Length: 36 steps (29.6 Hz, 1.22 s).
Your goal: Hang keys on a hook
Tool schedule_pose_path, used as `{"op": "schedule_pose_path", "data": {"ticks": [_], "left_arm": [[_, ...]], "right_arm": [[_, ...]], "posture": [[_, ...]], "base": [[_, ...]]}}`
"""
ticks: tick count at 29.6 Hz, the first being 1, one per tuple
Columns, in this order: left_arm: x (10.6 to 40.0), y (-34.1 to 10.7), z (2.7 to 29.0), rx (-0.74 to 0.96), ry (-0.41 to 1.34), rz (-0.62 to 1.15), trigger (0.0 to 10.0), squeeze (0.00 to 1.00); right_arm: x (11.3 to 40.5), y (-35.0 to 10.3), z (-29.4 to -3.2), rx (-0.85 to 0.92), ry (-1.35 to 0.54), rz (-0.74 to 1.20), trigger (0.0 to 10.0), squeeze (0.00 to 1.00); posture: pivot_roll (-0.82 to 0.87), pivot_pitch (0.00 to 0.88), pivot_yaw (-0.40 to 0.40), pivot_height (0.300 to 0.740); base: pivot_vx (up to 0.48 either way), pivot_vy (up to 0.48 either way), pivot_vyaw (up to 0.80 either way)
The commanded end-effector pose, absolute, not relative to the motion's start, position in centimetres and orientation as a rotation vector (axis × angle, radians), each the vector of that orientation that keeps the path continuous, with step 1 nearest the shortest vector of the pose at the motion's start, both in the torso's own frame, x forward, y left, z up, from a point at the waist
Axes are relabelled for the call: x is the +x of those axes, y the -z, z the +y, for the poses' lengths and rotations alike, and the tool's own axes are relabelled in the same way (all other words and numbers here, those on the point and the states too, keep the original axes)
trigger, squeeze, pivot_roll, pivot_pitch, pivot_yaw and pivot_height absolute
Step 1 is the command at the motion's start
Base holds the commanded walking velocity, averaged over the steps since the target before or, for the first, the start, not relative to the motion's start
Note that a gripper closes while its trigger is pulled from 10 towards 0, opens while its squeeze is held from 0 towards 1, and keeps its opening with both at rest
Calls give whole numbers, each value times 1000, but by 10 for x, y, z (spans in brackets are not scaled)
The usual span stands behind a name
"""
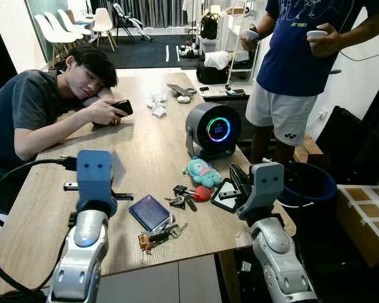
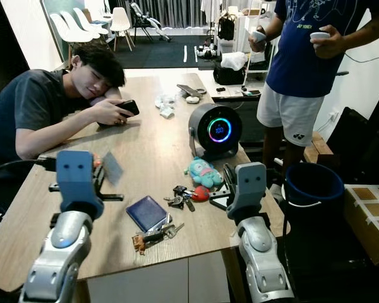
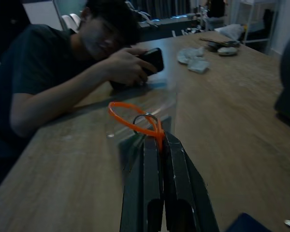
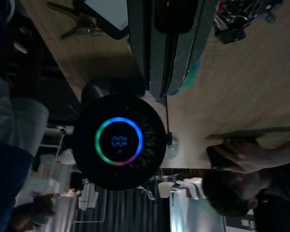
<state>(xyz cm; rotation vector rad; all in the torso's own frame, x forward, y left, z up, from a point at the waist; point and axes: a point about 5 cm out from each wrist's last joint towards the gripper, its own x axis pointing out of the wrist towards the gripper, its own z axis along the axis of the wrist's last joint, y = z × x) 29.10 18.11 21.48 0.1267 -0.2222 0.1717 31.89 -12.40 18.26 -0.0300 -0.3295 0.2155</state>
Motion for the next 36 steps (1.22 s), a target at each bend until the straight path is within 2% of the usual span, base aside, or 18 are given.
{"op": "schedule_pose_path", "data": {"ticks": [1, 5, 8, 9, 18, 30, 36], "left_arm": [[290, -209, 186, 168, -176, -213, 10000, 0], [288, -200, 183, 209, -155, -220, 10000, 0], [285, -183, 174, 261, -97, -208, 10000, 0], [282, -171, 166, 257, -28, -184, 10000, 0], [284, -171, 157, 238, 71, -183, 10000, 0], [284, -167, 153, 250, 91, -197, 10000, 0], [283, -166, 155, 256, 87, -193, 10000, 0]], "right_arm": [[320, -178, -125, -40, -213, -320, 10000, 0], [318, -172, -126, -59, -202, -324, 10000, 0], [313, -160, -130, -109, -181, -303, 10000, 0], [310, -153, -139, -134, -146, -284, 10000, 0], [313, -156, -157, -152, -84, -290, 10000, 0], [313, -153, -151, -157, -100, -289, 10000, 0], [314, -151, -149, -160, -114, -284, 10000, 0]], "posture": [[98, 93, 25, 740], [97, 90, 22, 740], [92, 91, 26, 740], [79, 94, 33, 740], [69, 95, 46, 740], [81, 98, 42, 740], [86, 100, 40, 740]], "base": [[0, 0, 0], [0, 0, 0], [0, 0, 0], [0, 0, 0], [0, 0, 0], [0, 0, 0], [0, 0, 638]]}}
